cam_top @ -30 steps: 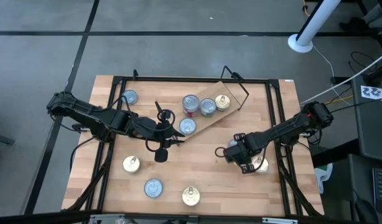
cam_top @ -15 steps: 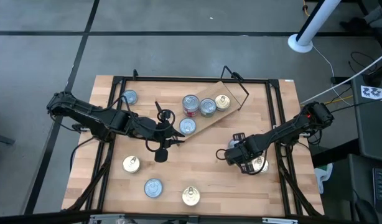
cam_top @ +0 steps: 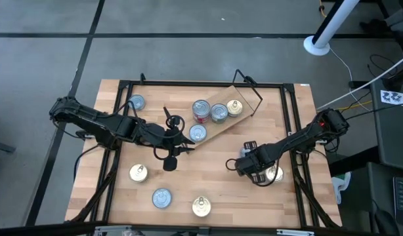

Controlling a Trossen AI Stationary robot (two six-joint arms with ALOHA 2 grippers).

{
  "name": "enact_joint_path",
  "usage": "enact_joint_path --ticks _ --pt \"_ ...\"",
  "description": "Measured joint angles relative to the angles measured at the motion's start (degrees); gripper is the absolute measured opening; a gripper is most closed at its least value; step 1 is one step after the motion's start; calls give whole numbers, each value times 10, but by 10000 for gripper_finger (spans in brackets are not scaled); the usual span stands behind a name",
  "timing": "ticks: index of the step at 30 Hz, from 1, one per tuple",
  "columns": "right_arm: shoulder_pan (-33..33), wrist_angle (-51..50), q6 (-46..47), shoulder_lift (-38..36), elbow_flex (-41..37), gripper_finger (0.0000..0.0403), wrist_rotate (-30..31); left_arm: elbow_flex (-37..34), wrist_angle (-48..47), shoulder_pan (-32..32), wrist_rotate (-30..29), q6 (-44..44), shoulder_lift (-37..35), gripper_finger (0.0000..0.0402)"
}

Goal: Stack canned seafood by type on shelf
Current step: Stack the yellow and blue tuna can on the shelf on top of the other yellow and blue tuna can

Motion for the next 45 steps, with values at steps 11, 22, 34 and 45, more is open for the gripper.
enact_joint_path --ticks 11,22,34,45 --pt "-2 25 20 3 -3 127 83 0 0 0 0 0 0 86" --pt "-1 33 19 31 0 126 125 0 0 0 0 0 0 86" --pt "-2 33 19 34 -2 10 162 0 0 0 0 0 0 86" --pt "-2 57 19 34 -2 4 170 0 0 0 0 0 0 86"
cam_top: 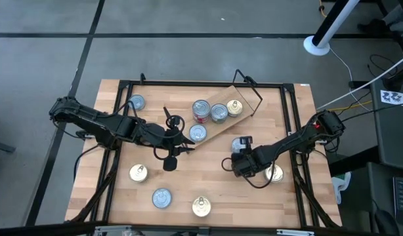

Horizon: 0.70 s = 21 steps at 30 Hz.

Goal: Stack canned seafood by type on shelf
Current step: Stack the yellow and blue tuna can on the shelf on top of the other yellow and blue tuna can

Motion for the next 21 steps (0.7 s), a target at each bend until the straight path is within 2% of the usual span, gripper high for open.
enact_joint_path --ticks 21 --pt "0 144 -105 3 18 0 -10 0 0 0 0 0 0 86"
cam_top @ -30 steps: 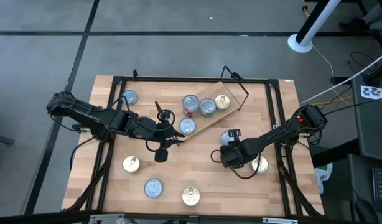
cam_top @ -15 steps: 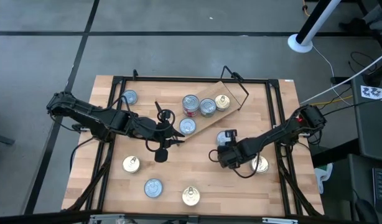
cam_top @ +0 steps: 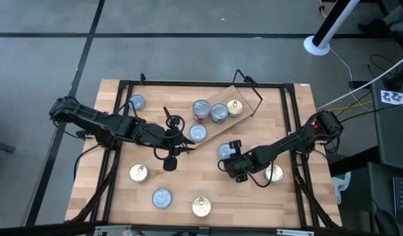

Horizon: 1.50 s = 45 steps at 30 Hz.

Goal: Stack canned seafood by type on shelf
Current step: Stack the yellow and blue tuna can on the shelf on top of the other yellow and blue tuna can

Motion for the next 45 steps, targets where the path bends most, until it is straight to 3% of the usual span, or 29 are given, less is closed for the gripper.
enact_joint_path --ticks 33,45 --pt "0 27 -61 -2 1 0 17 0 0 0 0 0 0 86" --pt "0 23 -120 -3 49 0 25 0 0 0 0 0 0 86"
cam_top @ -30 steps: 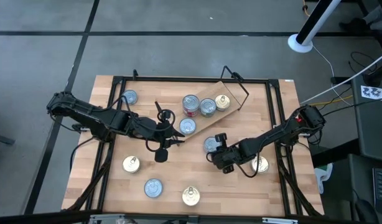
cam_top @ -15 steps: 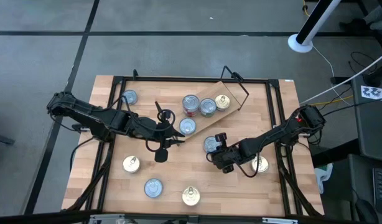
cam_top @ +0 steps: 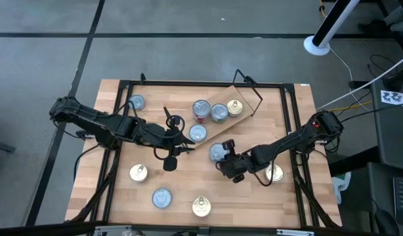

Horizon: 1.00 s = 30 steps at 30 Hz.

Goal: Stack canned seafood by type on shelf
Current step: Stack the yellow and blue tuna can on the shelf on top of the other yellow and blue tuna can

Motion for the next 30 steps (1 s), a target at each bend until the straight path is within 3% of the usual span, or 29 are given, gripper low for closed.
enact_joint_path --ticks 9,30 --pt "-12 -1 -50 0 27 0 7 0 0 0 0 0 0 86" --pt "-112 8 -210 0 84 0 -2 0 0 0 0 2 0 86"
